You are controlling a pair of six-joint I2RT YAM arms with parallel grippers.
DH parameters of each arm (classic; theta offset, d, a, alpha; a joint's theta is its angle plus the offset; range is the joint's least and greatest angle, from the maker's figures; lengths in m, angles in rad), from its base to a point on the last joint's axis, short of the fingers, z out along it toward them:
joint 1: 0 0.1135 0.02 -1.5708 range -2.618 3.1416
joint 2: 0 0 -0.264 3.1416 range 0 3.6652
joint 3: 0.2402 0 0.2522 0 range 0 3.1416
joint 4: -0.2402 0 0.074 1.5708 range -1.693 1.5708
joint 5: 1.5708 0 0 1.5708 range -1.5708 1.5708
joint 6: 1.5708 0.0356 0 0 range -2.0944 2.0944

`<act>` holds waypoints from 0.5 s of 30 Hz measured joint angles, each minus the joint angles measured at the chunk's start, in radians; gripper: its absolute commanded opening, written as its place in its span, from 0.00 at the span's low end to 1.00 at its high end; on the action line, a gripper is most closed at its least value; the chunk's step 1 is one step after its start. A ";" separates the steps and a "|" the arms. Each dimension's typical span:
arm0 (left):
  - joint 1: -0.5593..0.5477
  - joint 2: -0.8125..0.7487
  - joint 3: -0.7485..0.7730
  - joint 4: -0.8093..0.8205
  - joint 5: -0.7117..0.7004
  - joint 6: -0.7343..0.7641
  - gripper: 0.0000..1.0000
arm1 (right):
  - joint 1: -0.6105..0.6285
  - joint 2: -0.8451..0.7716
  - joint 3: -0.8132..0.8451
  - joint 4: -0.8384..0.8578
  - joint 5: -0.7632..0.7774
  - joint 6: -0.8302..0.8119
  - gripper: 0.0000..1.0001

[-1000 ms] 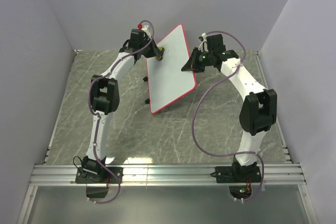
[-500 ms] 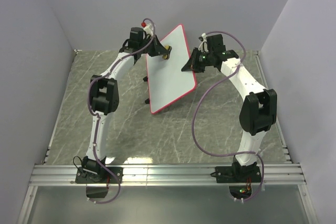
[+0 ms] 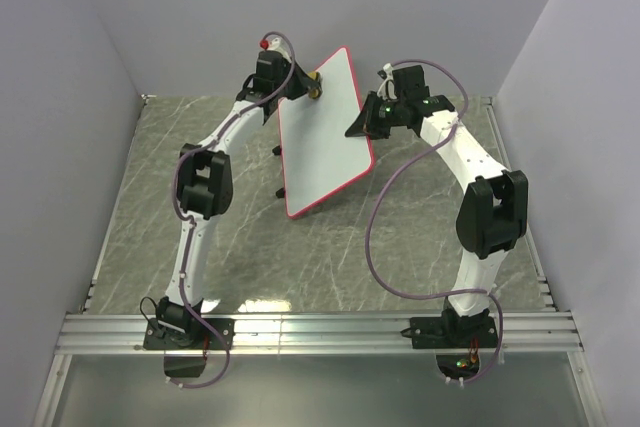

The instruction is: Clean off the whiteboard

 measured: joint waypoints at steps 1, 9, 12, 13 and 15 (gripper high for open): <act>0.000 0.003 0.000 0.017 -0.011 -0.014 0.00 | 0.000 0.000 0.000 -0.001 0.000 0.000 0.00; 0.001 0.004 -0.009 0.097 -0.146 -0.050 0.00 | 0.031 -0.027 -0.002 -0.019 0.026 -0.009 0.00; 0.007 -0.029 -0.087 0.132 -0.182 -0.047 0.00 | 0.039 -0.047 -0.024 -0.019 0.033 -0.008 0.00; 0.010 -0.044 -0.122 0.137 -0.189 -0.047 0.00 | 0.039 -0.054 -0.033 -0.018 0.033 -0.008 0.00; 0.017 -0.069 -0.174 0.142 -0.197 -0.043 0.00 | 0.040 -0.061 -0.046 -0.011 0.032 -0.007 0.00</act>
